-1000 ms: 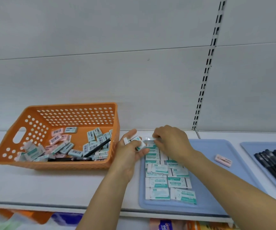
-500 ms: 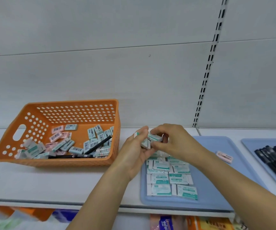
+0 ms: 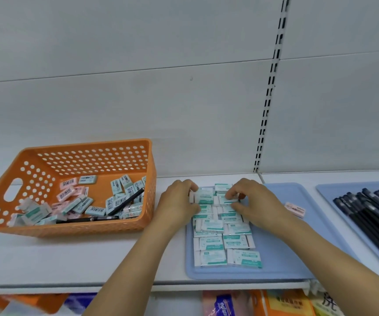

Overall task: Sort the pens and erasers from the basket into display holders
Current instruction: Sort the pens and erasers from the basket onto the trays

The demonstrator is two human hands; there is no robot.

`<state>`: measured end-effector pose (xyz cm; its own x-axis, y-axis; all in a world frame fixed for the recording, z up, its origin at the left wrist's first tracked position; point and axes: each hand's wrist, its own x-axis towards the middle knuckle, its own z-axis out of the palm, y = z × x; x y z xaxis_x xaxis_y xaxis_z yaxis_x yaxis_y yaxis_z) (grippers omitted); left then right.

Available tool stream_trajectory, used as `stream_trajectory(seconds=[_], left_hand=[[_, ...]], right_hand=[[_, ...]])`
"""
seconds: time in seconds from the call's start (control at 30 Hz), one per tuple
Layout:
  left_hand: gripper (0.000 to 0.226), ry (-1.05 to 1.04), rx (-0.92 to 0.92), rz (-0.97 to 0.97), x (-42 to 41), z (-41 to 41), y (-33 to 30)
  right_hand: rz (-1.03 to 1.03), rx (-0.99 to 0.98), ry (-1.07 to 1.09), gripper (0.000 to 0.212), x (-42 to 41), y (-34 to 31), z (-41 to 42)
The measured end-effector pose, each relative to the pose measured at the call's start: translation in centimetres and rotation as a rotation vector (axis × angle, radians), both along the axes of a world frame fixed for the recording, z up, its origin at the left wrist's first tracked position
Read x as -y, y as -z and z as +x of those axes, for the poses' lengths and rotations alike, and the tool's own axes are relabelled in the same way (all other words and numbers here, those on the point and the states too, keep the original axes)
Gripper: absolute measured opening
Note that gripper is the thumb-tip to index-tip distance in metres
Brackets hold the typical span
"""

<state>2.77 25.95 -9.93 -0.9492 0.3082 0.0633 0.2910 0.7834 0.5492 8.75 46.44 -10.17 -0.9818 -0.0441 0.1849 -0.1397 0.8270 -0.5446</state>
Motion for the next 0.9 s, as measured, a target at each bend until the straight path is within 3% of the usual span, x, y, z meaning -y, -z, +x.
stream_trajectory(seconds=[0.1,0.23,0.5,0.6,0.67,0.77,0.9], left_hand=[[0.020,-0.032,-0.065,0.025,-0.3,0.4,-0.1],[0.013,-0.040,-0.183,-0.021,-1.0,1.0,-0.2],[0.028,0.026,-0.429,-0.359,-1.2,1.0,0.0],[0.027,0.069,-0.483,-0.540,-1.5,0.5,0.4],[0.029,0.116,-0.432,-0.530,-1.4,0.3,1.0],[0.029,0.121,-0.275,-0.383,-1.4,0.3,1.0],[0.031,0.085,-0.190,-0.271,-1.5,0.7,0.2]], right_hand=[[0.010,-0.007,0.012,0.016,-0.1,0.2,-0.1],[0.039,-0.028,0.008,0.016,-0.3,0.4,0.1],[0.091,-0.054,-0.013,0.023,-2.1,0.5,1.7],[0.272,-0.102,0.206,0.027,-3.9,0.0,2.7],[0.429,-0.004,0.372,0.033,-5.7,-0.2,3.4],[0.479,0.209,0.384,0.028,-7.5,-0.2,4.1],[0.416,0.125,0.268,0.027,-7.6,0.0,4.2]])
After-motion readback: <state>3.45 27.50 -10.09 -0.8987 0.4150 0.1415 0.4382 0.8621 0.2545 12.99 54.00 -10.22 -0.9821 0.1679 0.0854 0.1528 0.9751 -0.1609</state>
